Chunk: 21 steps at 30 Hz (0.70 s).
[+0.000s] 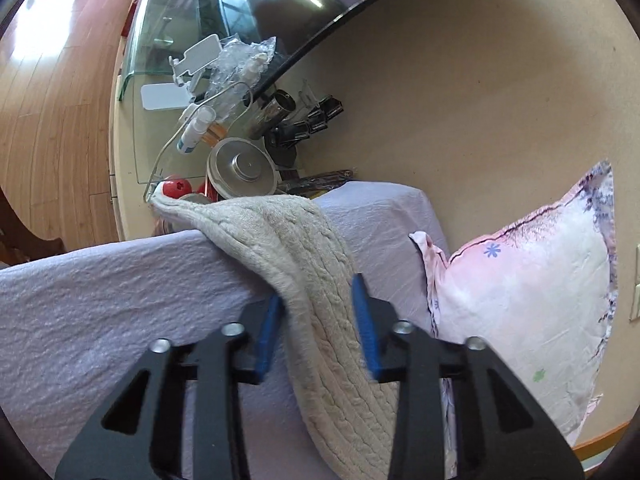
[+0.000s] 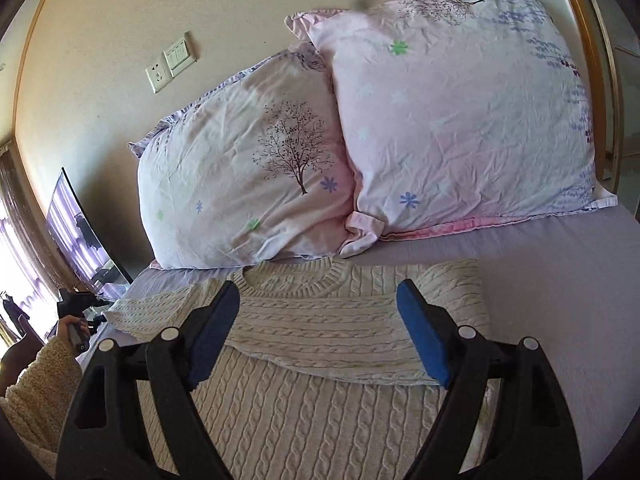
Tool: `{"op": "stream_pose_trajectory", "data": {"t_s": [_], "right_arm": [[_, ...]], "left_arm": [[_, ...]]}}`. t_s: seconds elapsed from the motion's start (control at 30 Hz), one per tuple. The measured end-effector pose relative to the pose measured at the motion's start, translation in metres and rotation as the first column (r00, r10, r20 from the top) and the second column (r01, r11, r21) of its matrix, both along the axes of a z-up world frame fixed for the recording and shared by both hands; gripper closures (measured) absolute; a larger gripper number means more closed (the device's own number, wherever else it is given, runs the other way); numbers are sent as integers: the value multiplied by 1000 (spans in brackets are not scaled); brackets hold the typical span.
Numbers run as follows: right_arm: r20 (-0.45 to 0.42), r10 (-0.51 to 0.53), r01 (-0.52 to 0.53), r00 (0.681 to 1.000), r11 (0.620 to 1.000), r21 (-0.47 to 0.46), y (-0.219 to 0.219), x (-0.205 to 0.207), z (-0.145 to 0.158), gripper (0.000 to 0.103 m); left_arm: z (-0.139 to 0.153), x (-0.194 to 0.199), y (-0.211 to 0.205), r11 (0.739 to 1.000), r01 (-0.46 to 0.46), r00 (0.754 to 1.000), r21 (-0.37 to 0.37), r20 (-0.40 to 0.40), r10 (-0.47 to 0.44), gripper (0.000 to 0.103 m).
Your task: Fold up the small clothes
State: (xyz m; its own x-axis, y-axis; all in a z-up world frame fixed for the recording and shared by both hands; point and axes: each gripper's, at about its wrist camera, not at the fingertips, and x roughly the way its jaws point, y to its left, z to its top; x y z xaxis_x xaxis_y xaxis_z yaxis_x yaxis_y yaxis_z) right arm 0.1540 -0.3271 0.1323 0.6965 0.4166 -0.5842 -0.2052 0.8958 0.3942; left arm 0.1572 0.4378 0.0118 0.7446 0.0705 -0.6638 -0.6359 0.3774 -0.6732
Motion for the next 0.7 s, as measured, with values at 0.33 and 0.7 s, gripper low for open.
{"op": "stream_pose_trajectory", "data": {"t_s": [0.33, 0.7], "right_arm": [[-28, 15, -12, 999, 995, 98, 6, 16, -11, 22], [-331, -19, 76, 943, 984, 161, -6, 66, -81, 54]], "left_arm": [[93, 60, -334, 491, 720, 534, 491, 60, -843, 93], [56, -8, -362, 331, 786, 451, 523, -117, -885, 31]]}}
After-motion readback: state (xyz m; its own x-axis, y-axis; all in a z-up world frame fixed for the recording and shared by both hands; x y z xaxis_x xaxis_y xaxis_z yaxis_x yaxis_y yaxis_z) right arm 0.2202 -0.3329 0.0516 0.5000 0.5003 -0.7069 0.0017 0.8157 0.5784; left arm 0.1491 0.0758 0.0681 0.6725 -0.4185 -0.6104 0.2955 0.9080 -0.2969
